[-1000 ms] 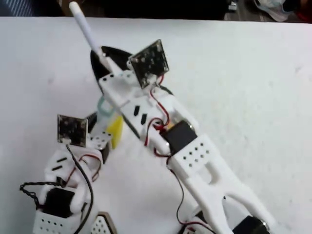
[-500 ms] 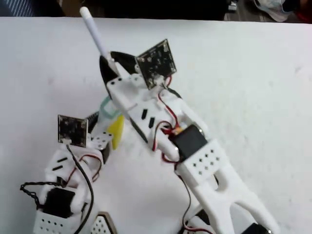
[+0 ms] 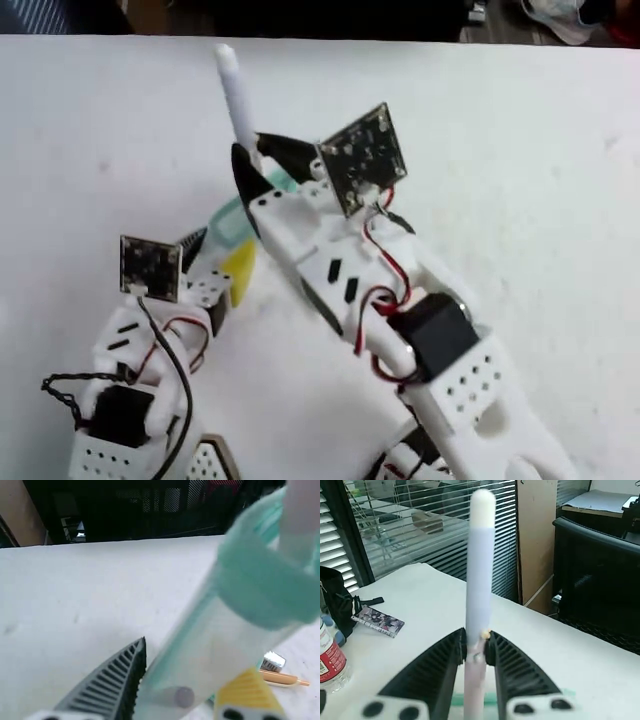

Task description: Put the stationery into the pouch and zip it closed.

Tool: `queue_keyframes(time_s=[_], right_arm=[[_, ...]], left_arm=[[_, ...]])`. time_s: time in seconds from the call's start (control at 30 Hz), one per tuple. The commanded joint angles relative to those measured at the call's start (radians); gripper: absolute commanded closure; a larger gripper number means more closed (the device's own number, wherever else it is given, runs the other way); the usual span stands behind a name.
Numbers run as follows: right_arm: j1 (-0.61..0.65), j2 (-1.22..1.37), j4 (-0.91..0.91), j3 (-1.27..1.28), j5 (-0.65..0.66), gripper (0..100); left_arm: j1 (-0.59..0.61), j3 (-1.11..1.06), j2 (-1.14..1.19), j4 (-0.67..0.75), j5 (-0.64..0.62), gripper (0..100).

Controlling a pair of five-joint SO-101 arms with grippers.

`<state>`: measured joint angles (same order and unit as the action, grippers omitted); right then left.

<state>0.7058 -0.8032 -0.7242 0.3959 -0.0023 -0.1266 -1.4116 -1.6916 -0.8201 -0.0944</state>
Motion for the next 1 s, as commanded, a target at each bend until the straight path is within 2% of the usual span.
queue_keyframes(time_s=[0.0,0.2,0.33,0.43,0.5,0.57,0.63,0.67,0.8,0.97], right_arm=[[-0.001,-0.038,-0.008,-0.026,0.0,98.1],[-0.001,-0.102,0.004,0.121,0.0,98.1],[0.033,-0.134,0.082,0.195,0.011,98.1],[0.122,-0.133,0.071,0.193,0.146,97.3],[0.177,-0.134,0.07,0.193,0.207,92.0],[0.194,-0.14,0.071,0.192,0.187,82.9],[0.193,-0.14,0.065,0.18,0.18,76.1],[0.191,-0.136,0.045,0.164,0.18,75.8],[0.165,-0.136,-0.028,0.104,0.229,78.9],[0.071,-0.142,-0.07,0.037,0.235,79.3]], left_arm=[[0.016,0.011,-0.008,0.015,-0.011,77],[0.016,0.011,-0.008,0.015,-0.011,77],[0.016,0.011,-0.008,0.015,-0.011,77],[0.016,0.009,-0.008,0.017,-0.011,77],[0.016,0.008,-0.008,0.017,-0.011,77],[0.016,0.006,-0.008,0.017,-0.011,77],[0.016,0.005,-0.008,0.017,-0.011,77],[0.016,0.005,-0.008,0.017,-0.011,77],[0.016,0.005,-0.008,0.018,-0.011,77],[0.016,0.005,-0.008,0.018,-0.011,77]])
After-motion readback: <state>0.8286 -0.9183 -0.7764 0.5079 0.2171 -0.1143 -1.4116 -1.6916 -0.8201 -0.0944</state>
